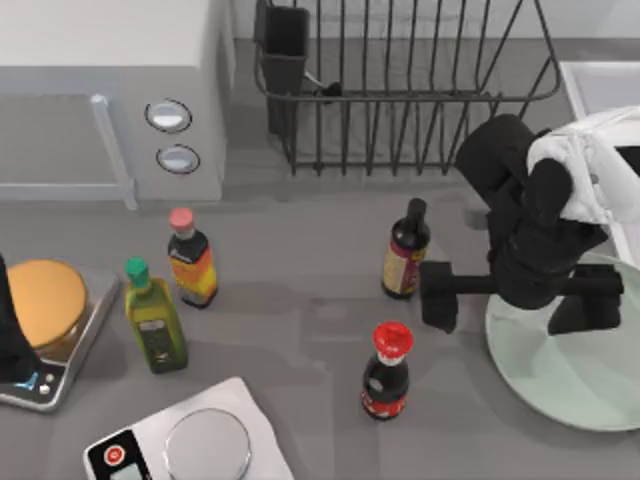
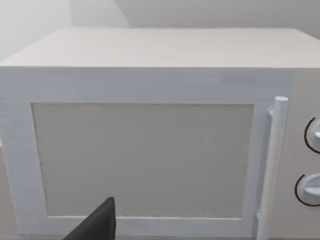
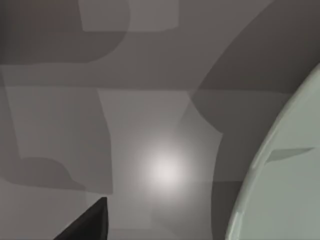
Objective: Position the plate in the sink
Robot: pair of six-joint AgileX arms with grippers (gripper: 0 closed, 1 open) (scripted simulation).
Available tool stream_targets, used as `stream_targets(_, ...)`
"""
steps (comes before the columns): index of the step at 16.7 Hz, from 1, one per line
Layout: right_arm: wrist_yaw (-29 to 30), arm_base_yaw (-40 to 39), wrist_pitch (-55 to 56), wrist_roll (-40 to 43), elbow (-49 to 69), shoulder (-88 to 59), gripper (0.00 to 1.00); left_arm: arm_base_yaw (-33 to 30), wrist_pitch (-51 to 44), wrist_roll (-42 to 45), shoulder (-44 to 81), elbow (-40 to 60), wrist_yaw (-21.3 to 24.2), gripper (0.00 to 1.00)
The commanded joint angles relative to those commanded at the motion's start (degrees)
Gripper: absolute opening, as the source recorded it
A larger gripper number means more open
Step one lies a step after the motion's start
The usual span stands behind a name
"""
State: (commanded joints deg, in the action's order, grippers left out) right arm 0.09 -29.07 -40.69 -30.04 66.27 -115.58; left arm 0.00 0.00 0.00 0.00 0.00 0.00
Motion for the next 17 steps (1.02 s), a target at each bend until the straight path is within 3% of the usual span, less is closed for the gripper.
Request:
stream_targets(1,0.0,0.0,0.0,0.0,0.0,0.0,1.00,0.0,0.0,0.0,0.0,0.0,0.0,1.00)
stream_targets(14,0.0,0.0,0.0,0.0,0.0,0.0,0.02,0.0,0.0,0.0,0.0,0.0,0.0,1.00)
stream_targets(17,0.0,0.0,0.0,0.0,0.0,0.0,0.00,0.0,0.0,0.0,0.0,0.0,0.0,1.00)
